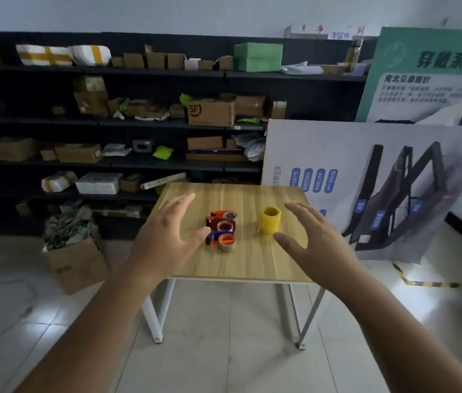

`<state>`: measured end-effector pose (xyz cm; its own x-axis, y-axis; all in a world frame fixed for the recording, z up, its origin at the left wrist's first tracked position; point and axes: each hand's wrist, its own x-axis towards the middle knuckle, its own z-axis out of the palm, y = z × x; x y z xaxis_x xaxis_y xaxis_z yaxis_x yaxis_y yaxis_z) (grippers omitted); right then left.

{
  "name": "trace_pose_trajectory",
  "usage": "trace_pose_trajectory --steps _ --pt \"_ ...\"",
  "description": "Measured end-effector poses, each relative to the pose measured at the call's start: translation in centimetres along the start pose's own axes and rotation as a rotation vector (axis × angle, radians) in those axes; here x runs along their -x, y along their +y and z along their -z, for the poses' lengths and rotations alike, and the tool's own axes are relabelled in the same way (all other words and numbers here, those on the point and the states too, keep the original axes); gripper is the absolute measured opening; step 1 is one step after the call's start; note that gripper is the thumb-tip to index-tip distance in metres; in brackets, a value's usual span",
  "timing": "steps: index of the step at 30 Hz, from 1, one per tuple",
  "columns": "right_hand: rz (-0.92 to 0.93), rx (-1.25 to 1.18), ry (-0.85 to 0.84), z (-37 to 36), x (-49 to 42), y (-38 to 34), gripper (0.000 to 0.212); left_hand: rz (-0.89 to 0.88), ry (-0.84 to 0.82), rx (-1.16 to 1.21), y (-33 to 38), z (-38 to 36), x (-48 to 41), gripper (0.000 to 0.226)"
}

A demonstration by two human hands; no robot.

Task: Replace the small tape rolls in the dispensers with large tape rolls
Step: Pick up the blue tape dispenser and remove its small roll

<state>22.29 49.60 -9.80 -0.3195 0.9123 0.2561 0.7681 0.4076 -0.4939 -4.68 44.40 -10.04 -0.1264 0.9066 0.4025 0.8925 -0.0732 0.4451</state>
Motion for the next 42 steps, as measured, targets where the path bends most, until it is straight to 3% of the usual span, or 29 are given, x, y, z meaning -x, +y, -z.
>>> trace_pose_trajectory --steps 10,24,35,42 --pt "-0.118 0.02 -0.049 -7.2 -15.4 2.6 0.073 0.039 -0.101 0.038 -7.5 -5.9 -15.6 0.071" --pt "-0.162 -0.071 -0.224 -16.2 -36.8 18.4 0.072 0.268 -0.271 -0.096 -13.5 -23.7 -34.6 0.078" --pt "-0.182 -0.06 -0.404 -26.3 -44.1 23.6 0.073 0.398 -0.441 -0.097 -21.2 -34.3 -38.0 0.074" --pt "-0.285 -0.047 -0.581 -36.2 -42.3 24.2 0.079 0.447 -0.705 -0.161 -28.7 -44.2 -35.3 0.059"
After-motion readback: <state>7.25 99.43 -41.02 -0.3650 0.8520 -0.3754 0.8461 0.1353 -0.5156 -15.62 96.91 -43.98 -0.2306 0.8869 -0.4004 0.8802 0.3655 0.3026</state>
